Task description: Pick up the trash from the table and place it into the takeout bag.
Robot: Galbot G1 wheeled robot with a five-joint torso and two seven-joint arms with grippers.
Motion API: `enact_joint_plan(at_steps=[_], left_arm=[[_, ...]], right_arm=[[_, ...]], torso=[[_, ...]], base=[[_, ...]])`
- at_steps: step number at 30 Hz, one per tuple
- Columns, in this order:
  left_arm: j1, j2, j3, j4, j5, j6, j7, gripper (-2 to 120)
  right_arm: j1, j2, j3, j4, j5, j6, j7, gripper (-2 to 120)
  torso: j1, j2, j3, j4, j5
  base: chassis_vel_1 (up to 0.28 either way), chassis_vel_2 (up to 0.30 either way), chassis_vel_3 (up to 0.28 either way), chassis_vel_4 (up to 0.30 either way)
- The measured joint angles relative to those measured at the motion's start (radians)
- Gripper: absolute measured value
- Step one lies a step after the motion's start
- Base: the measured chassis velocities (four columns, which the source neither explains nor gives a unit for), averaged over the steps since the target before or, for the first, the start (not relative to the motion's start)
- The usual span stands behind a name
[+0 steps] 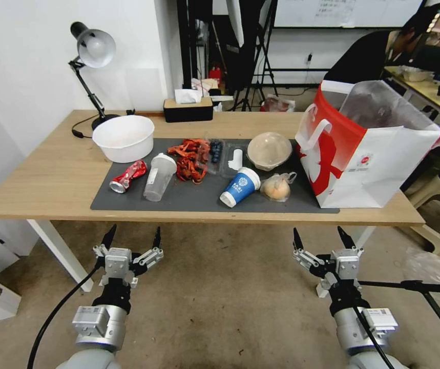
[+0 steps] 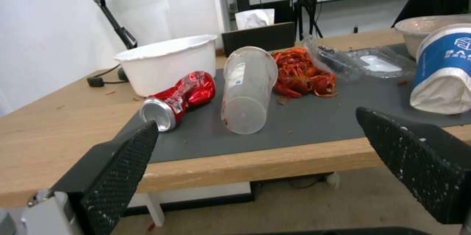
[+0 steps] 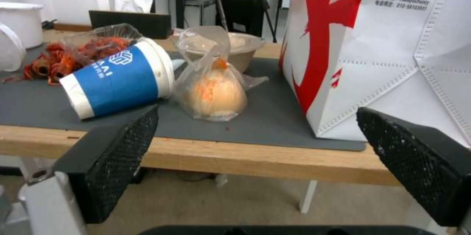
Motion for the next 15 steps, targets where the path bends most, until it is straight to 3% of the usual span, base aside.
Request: enact_joint_plan(at_steps=[15], left_arm=[[0.0, 0.0, 0.0, 0.0, 0.0, 0.0, 0.0, 100]], right_arm=[[0.0, 0.0, 0.0, 0.0, 0.0, 0.0, 0.0, 100]], torso=[[0.0, 0.0, 0.0, 0.0, 0.0]], base=[[0.0, 0.0, 0.0, 0.0]])
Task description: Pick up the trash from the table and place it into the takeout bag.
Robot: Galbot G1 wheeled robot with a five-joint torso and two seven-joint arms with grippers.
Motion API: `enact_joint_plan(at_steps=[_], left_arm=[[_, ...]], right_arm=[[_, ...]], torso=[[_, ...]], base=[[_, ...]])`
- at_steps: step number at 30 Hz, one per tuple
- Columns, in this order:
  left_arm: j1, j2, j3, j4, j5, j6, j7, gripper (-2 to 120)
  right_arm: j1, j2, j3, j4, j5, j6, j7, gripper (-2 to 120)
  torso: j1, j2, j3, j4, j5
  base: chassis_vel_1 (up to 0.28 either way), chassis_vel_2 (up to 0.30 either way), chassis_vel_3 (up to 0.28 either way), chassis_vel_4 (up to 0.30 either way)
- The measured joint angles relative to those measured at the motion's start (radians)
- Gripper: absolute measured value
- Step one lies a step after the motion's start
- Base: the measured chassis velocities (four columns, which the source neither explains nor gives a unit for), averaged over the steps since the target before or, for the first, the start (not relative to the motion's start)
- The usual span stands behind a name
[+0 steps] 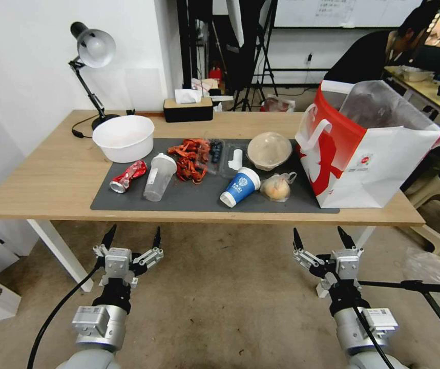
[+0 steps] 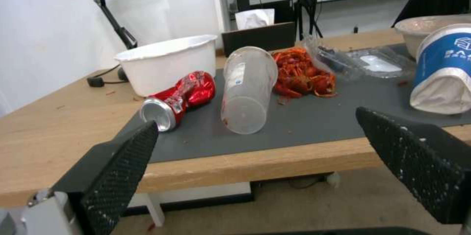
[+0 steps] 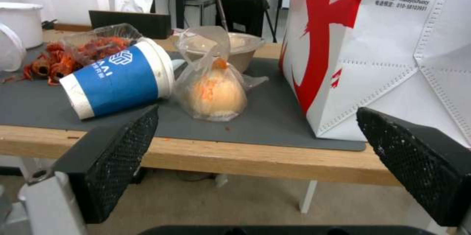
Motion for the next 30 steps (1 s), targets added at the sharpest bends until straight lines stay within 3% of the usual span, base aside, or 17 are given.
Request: enact_joint_plan(at_steps=[17, 19, 20, 23, 24, 26, 30], left_arm=[[-0.008, -0.002, 0.003, -0.009, -0.016, 0.024, 0.0, 100], [-0.035, -0.012, 0.022, -0.042, -0.062, 0.096, 0.0, 100], [-0.035, -0.012, 0.022, -0.042, -0.062, 0.096, 0.0, 100], [-0.077, -0.029, 0.055, -0.096, -0.139, 0.218, 0.0, 100], [-0.077, -0.029, 0.055, -0.096, -0.139, 0.218, 0.0, 100], [-0.107, -0.04, 0.076, -0.127, -0.194, 0.284, 0.006, 100], [-0.115, -0.042, 0.08, -0.126, -0.204, 0.279, 0.014, 100]], right_arm=[[0.012, -0.001, 0.006, 0.008, 0.011, -0.024, -0.001, 100], [0.049, -0.005, 0.035, 0.038, 0.043, -0.092, -0.005, 100], [0.049, -0.005, 0.035, 0.038, 0.043, -0.092, -0.005, 100], [0.113, -0.014, 0.081, 0.086, 0.098, -0.211, -0.015, 100], [0.113, -0.014, 0.081, 0.086, 0.098, -0.211, -0.015, 100], [0.162, -0.02, 0.119, 0.124, 0.141, -0.303, -0.023, 100], [0.199, -0.025, 0.146, 0.153, 0.173, -0.373, -0.029, 100]], torso=[[0.0, 0.0, 0.0, 0.0, 0.0001], [0.0, 0.0, 0.0, 0.0, -0.0001], [0.0, 0.0, 0.0, 0.0, -0.0001], [0.0, 0.0, 0.0, 0.0, 0.0001], [0.0, 0.0, 0.0, 0.0, 0.0001], [0.0, 0.0, 0.0, -0.0001, 0.0003], [0.0, 0.0, 0.0, 0.0002, 0.0001]], base=[[0.0, 0.0, 0.0, 0.0], [0.0, 0.0, 0.0, 0.0], [0.0, 0.0, 0.0, 0.0], [0.0, 0.0, 0.0, 0.0], [0.0, 0.0, 0.0, 0.0], [0.0, 0.0, 0.0, 0.0], [0.0, 0.0, 0.0, 0.0]])
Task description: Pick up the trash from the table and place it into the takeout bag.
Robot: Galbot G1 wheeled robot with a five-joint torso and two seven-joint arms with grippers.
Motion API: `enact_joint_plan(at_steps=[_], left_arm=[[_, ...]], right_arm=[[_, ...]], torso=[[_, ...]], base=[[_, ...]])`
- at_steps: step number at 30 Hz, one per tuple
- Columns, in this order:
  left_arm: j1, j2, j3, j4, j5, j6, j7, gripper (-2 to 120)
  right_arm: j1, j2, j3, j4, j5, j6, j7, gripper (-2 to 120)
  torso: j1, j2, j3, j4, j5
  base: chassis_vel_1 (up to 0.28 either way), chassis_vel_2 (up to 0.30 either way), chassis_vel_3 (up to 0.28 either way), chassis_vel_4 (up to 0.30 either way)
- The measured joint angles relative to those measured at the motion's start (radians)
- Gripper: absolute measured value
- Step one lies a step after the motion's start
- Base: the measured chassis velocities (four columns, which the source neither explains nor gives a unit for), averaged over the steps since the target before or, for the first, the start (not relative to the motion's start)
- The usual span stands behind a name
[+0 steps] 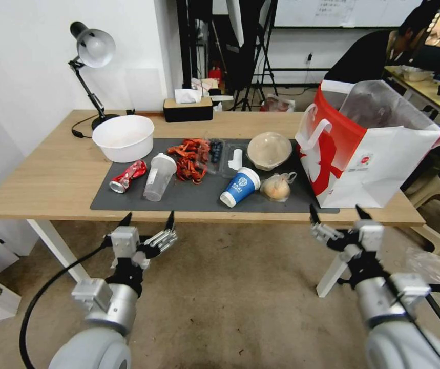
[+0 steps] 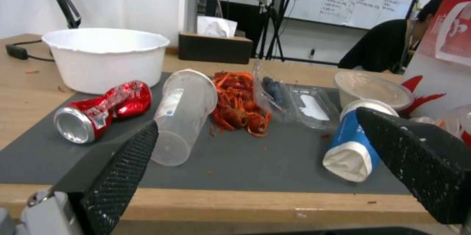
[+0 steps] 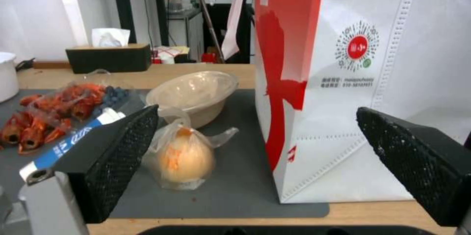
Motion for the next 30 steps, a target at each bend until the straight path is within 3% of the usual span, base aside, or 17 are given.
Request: enact_joint_plan(at_steps=[7, 10, 11, 14, 30], left_arm=[[-0.012, 0.006, -0.001, 0.021, 0.001, -0.02, 0.008, 100], [-0.014, 0.005, -0.002, 0.03, 0.002, -0.03, 0.011, 100], [-0.016, 0.001, -0.003, 0.037, 0.004, -0.037, 0.013, 100], [-0.019, -0.002, -0.003, 0.049, 0.008, -0.048, 0.017, 100], [-0.024, -0.01, -0.011, 0.076, 0.016, -0.071, 0.019, 100]], right_arm=[[0.004, -0.003, 0.001, 0.002, 0.009, -0.006, 0.0, 100], [0.023, -0.039, -0.025, -0.032, 0.068, 0.037, 0.032, 100], [0.041, -0.081, -0.059, -0.075, 0.132, 0.089, 0.069, 100], [0.076, -0.132, -0.083, -0.135, 0.183, 0.115, 0.092, 100], [0.289, -0.269, -0.221, -0.378, 0.348, 0.127, 0.113, 100]], torso=[[0.0, 0.0, 0.0, -0.0005, 0.0], [0.0, 0.0, 0.0, -0.0006, -0.0004], [0.0, 0.0, 0.0, 0.0006, 0.0005], [0.0, 0.0, 0.0, 0.0001, 0.0], [0.0, 0.0, 0.0, -0.0002, -0.0001]], base=[[0.0, 0.0, 0.0, 0.0], [0.0, 0.0, 0.0, 0.0], [0.0, 0.0, 0.0, 0.0], [0.0, 0.0, 0.0, 0.0], [0.0, 0.0, 0.0, 0.0]])
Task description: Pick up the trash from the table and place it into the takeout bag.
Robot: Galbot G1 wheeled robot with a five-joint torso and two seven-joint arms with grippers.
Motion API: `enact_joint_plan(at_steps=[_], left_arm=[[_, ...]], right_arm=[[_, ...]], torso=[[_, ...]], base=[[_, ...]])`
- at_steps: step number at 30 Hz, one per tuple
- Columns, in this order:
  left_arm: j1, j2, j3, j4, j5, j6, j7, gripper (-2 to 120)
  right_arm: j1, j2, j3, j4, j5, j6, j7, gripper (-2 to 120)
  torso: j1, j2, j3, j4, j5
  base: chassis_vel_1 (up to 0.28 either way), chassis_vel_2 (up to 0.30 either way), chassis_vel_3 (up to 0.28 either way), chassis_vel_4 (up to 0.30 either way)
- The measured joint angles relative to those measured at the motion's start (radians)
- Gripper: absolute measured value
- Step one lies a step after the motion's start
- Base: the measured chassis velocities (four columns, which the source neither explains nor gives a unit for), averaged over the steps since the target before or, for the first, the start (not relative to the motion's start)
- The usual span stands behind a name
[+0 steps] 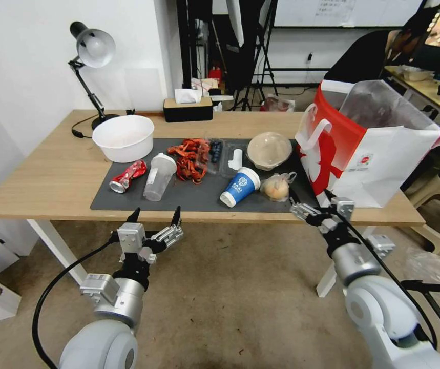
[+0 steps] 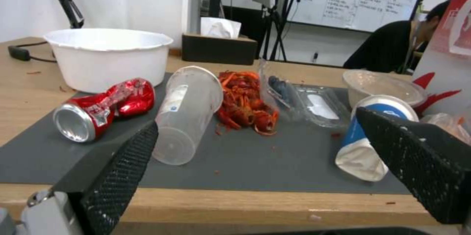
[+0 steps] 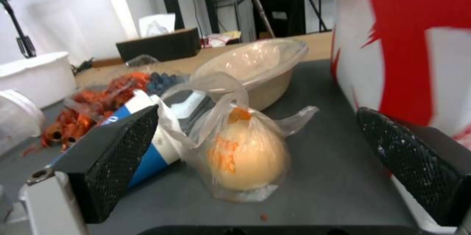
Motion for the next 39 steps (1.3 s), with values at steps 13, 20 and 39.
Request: enact_joint_plan(at_steps=[13, 20, 39], left_arm=[[0.006, -0.014, -0.007, 0.011, 0.018, -0.017, -0.001, 100], [0.011, -0.018, -0.008, 0.02, 0.024, -0.032, -0.002, 100], [0.01, -0.021, 0.001, 0.046, 0.035, -0.057, -0.002, 100]], right_arm=[[0.158, -0.036, -0.099, -0.143, 0.009, -0.071, 0.021, 100], [0.134, -0.027, -0.1, -0.133, 0.002, -0.084, 0.007, 100], [0.157, -0.032, -0.116, -0.169, -0.01, -0.075, -0.034, 89]], torso=[[0.0, 0.0, 0.0, 0.0001, 0.0], [0.0, 0.0, 0.0, -0.0001, 0.0], [0.0, 0.0, 0.0, 0.0002, -0.0001]], base=[[0.0, 0.0, 0.0, 0.0], [0.0, 0.0, 0.0, 0.0], [0.0, 0.0, 0.0, 0.0]])
